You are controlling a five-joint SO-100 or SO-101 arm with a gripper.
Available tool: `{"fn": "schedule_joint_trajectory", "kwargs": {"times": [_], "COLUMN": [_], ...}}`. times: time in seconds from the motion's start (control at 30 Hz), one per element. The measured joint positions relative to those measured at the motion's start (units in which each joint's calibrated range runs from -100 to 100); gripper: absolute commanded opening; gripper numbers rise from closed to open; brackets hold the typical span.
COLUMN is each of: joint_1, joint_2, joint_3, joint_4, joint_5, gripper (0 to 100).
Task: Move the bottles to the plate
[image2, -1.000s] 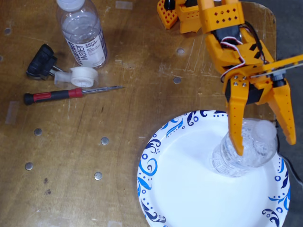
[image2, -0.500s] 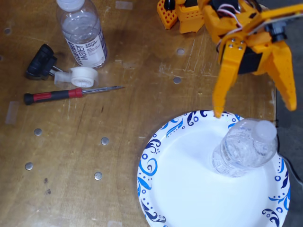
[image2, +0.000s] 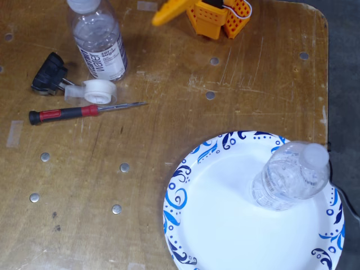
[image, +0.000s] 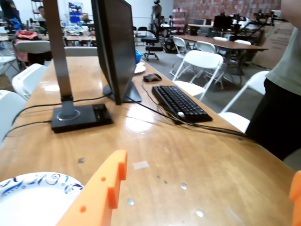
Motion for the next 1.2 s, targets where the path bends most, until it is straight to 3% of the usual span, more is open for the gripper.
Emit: {"fn": "schedule_joint_trajectory", "kwargs": {"times": [0.3,0.57,1.2], "joint_1": [19.69,30.81,32.09], "joint_2": [-11.07,-18.37,-20.22], "joint_3": [5.85,21.76,41.37], "joint_4": [6.55,-2.30,-18.55], "joint_5": [0.63,0.52,-2.60], "gripper": [36,36,36]}}
